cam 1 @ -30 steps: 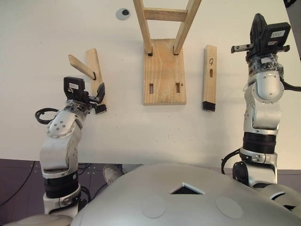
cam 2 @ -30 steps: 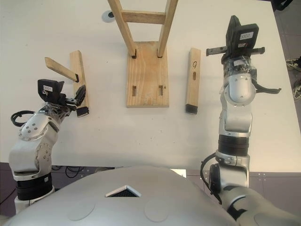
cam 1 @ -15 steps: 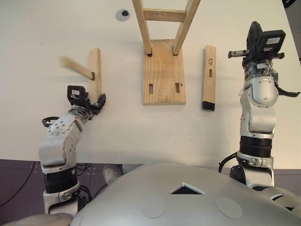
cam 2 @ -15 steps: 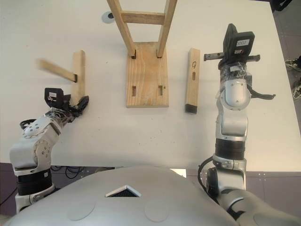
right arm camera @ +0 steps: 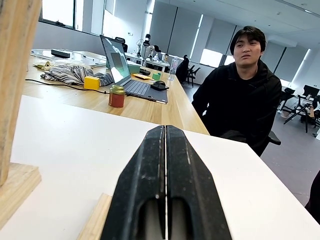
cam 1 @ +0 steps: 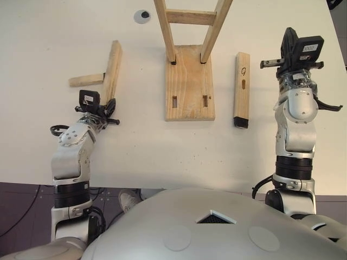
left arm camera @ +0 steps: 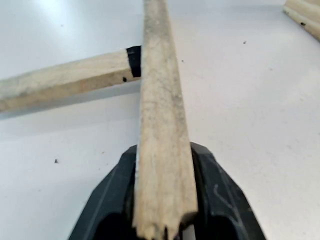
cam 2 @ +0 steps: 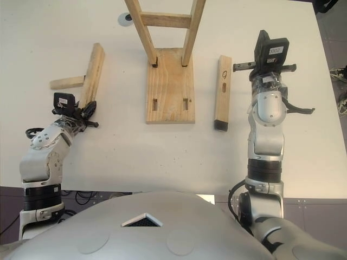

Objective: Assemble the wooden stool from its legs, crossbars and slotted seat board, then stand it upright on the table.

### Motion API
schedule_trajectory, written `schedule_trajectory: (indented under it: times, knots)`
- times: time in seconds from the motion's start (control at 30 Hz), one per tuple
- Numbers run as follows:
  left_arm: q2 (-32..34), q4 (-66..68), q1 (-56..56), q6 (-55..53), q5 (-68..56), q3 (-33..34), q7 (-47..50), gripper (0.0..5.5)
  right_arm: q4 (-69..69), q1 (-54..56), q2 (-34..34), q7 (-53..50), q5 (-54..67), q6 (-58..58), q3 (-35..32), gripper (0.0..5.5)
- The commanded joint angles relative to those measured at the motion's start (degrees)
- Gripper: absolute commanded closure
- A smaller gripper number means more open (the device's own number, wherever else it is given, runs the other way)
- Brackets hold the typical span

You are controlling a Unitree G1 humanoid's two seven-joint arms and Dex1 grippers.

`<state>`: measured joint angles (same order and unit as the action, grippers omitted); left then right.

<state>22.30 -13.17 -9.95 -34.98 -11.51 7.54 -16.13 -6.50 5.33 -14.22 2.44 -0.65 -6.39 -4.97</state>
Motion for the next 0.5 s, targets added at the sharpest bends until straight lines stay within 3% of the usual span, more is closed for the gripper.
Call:
schedule_trajectory:
  times: [0.03, 0.17, 0.23, 0.37, 0.5]
  knots:
    - [2.3, -4.3, 2.0, 3.0, 5.4, -2.7, 1.6, 4.48, 0.8, 1.3, -0.4, 0.7, -0.8, 0.6, 0.1, 5.50]
    - [0.8, -5.2, 6.2, 11.7, 9.1, -2.1, 5.2, 4.49, 0.8, 3.7, -0.2, 2.6, 2.7, -2.0, -1.2, 5.50]
    - [-0.3, -5.2, 9.9, 16.0, 9.6, -0.3, 7.6, 4.49, 0.2, 6.7, 1.2, 5.0, 10.6, -6.8, -4.5, 5.50]
    - [-1.4, -7.8, 20.7, 24.3, 7.6, 1.8, 8.8, 4.49, -0.8, 20.8, 1.4, 11.6, 47.0, -27.2, -16.2, 4.93]
    - [-0.6, -9.6, 27.7, 27.9, 7.0, 0.3, 6.8, 4.49, 1.1, 29.9, -2.9, 16.7, 63.9, -37.3, -18.0, 4.21]
